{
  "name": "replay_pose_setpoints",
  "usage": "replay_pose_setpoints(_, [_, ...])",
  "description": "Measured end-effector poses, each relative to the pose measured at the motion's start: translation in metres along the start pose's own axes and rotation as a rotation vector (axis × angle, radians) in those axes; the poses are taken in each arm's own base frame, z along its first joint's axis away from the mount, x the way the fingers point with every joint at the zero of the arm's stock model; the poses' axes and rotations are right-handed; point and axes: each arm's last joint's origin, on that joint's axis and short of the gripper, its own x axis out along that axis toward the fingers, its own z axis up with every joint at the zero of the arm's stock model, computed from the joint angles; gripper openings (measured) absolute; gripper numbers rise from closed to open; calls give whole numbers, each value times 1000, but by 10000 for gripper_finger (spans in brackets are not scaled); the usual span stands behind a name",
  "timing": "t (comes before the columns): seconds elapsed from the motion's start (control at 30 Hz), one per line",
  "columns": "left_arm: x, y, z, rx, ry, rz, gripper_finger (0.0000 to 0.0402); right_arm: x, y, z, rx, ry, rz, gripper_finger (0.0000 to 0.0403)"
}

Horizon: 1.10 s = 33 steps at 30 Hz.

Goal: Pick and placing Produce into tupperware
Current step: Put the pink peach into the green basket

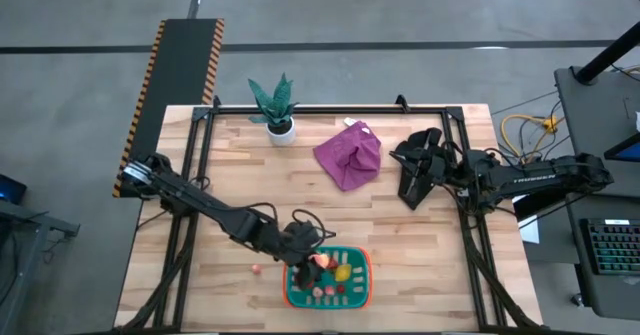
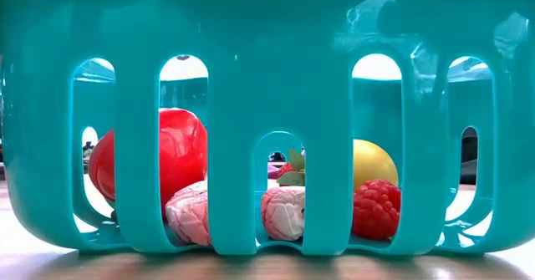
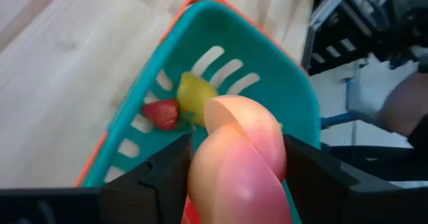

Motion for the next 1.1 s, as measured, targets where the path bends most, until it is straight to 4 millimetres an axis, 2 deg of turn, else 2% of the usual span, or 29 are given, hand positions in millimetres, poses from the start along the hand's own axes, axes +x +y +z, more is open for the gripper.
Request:
replay_pose_setpoints(0.37, [21, 14, -2, -9, 26, 56, 196, -1, -1, 1, -15, -11, -6, 9])
replay_pose_setpoints(0.6, [22, 15, -2, -7, 51, 44, 196, -1, -1, 2, -8, -15, -9, 9])
replay_pose_setpoints(0.8, [22, 14, 6, 105, 106, -57, 200, -1, -1, 2, -3, -19, -11, 9])
replay_pose_setpoints(1.1, [23, 16, 12, 218, 123, -130, 280, -1, -2, 2, -2, -22, -12, 9])
